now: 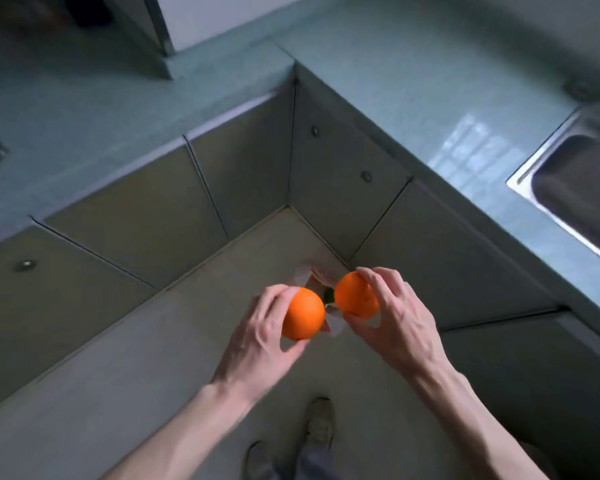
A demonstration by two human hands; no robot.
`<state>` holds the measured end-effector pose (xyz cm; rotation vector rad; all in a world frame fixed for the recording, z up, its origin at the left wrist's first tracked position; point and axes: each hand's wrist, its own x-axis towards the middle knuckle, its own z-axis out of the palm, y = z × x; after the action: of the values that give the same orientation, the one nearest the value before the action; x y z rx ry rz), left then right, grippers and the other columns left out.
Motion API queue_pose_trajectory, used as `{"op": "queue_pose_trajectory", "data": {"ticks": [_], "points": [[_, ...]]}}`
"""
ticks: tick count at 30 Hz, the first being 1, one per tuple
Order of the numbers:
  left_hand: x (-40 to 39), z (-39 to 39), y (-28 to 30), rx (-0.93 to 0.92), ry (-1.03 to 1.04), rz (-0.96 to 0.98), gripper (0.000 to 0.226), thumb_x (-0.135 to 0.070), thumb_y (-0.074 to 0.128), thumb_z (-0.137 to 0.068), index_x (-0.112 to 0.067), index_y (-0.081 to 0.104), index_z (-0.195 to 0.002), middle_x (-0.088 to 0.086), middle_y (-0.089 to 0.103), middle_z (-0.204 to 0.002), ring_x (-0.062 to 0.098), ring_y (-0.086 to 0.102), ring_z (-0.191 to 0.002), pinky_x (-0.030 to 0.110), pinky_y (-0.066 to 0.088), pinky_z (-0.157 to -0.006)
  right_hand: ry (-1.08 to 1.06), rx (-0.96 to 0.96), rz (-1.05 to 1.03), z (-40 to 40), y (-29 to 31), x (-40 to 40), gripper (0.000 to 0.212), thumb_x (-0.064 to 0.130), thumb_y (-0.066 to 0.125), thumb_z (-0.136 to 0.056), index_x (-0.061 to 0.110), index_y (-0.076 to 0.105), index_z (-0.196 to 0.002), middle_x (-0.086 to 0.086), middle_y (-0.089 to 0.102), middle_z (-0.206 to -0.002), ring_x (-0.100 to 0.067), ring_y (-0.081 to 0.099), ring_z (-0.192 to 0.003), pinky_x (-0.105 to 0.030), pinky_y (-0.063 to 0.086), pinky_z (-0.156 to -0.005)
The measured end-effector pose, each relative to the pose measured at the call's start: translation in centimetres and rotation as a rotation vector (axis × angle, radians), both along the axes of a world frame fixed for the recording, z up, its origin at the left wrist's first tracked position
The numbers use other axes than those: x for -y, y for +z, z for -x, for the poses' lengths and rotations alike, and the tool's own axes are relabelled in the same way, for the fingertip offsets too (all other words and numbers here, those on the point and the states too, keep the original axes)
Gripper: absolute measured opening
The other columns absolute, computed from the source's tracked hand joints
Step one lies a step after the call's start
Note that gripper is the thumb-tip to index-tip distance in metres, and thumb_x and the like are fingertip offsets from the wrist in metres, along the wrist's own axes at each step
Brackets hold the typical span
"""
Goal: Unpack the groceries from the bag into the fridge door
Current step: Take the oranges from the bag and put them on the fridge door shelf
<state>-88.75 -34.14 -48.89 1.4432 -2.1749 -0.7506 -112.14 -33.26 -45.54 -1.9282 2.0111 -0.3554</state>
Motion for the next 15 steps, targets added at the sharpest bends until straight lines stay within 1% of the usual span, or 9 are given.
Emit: {"op": "queue_pose_trajectory", "data": {"ticks": [2, 3, 5, 6, 9, 11, 13, 15], "points": [[-0.9, -1.6, 4.5, -0.013, 0.012, 0.022, 0.075, -0.032, 0.088, -0.075, -0.019, 0.054, -0.14, -0.004, 0.055, -0.137, 0.018, 0.059, -0.123, 0.021, 0.046, -0.104, -0.018, 0.009, 0.029, -1.0, 4.7, -0.6, 0.082, 0.075, 0.052, -0.076, 0.03, 0.054, -0.144, 0.008, 0.056, -0.137, -0.024, 0.063, -0.106, -0.026, 0.046, -0.074], [-1.4, -2.3, 6.7, -0.023, 0.023, 0.026, 0.073, -0.032, 0.087, -0.075, -0.019, 0.054, -0.139, -0.004, 0.055, -0.136, 0.018, 0.059, -0.123, 0.018, 0.043, -0.105, -0.034, 0.024, 0.038, -1.5, 6.9, -1.0, 0.079, 0.071, 0.059, -0.078, 0.031, 0.052, -0.145, 0.011, 0.056, -0.138, -0.022, 0.062, -0.109, -0.027, 0.047, -0.076], [-2.6, -3.7, 10.7, -0.047, 0.055, 0.047, 0.07, -0.032, 0.087, -0.074, -0.018, 0.056, -0.136, -0.003, 0.056, -0.134, 0.018, 0.059, -0.123, 0.016, 0.04, -0.106, -0.064, 0.064, 0.075, -2.5, 10.7, -1.8, 0.073, 0.061, 0.073, -0.08, 0.033, 0.05, -0.144, 0.014, 0.056, -0.138, -0.02, 0.061, -0.113, -0.028, 0.048, -0.082], [-3.2, -4.4, 12.6, -0.064, 0.084, 0.06, 0.07, -0.032, 0.087, -0.074, -0.018, 0.057, -0.135, -0.003, 0.056, -0.134, 0.018, 0.058, -0.123, 0.015, 0.039, -0.106, -0.062, 0.08, 0.091, -3.0, 12.4, -2.1, 0.071, 0.058, 0.077, -0.08, 0.034, 0.051, -0.141, 0.014, 0.057, -0.137, -0.021, 0.061, -0.113, -0.029, 0.047, -0.082], [-4.9, -6.3, 17.3, -0.136, 0.184, 0.117, 0.069, -0.037, 0.083, -0.073, -0.02, 0.058, -0.135, -0.004, 0.054, -0.133, 0.016, 0.057, -0.125, 0.015, 0.04, -0.106, -0.011, 0.14, 0.123, -4.6, 17.1, -2.8, 0.066, 0.053, 0.08, -0.08, 0.035, 0.052, -0.137, 0.015, 0.056, -0.135, -0.017, 0.062, -0.113, -0.028, 0.045, -0.081], [-6.1, -7.4, 19.9, -0.169, 0.245, 0.163, 0.07, -0.042, 0.079, -0.074, -0.02, 0.058, -0.136, -0.004, 0.053, -0.133, 0.014, 0.056, -0.125, 0.014, 0.039, -0.107, 0.027, 0.179, 0.15, -5.8, 19.7, -3.2, 0.064, 0.051, 0.081, -0.081, 0.038, 0.052, -0.136, 0.017, 0.053, -0.135, -0.014, 0.062, -0.108, -0.028, 0.045, -0.08], [-7.2, -8.5, 22.1, -0.186, 0.309, 0.212, 0.071, -0.044, 0.077, -0.074, -0.019, 0.058, -0.138, -0.003, 0.052, -0.132, 0.014, 0.055, -0.124, 0.013, 0.039, -0.107, 0.095, 0.214, 0.188, -6.9, 21.9, -3.3, 0.063, 0.05, 0.081, -0.081, 0.042, 0.052, -0.136, 0.021, 0.05, -0.135, -0.01, 0.062, -0.103, -0.027, 0.046, -0.079], [-8.4, -9.7, 24.0, -0.215, 0.384, 0.254, 0.072, -0.044, 0.077, -0.074, -0.018, 0.059, -0.138, -0.003, 0.052, -0.131, 0.011, 0.054, -0.123, 0.01, 0.036, -0.107, 0.166, 0.246, 0.223, -8.3, 23.7, -3.3, 0.064, 0.051, 0.081, -0.08, 0.044, 0.052, -0.137, 0.025, 0.049, -0.135, -0.008, 0.062, -0.103, -0.027, 0.049, -0.079]]}}
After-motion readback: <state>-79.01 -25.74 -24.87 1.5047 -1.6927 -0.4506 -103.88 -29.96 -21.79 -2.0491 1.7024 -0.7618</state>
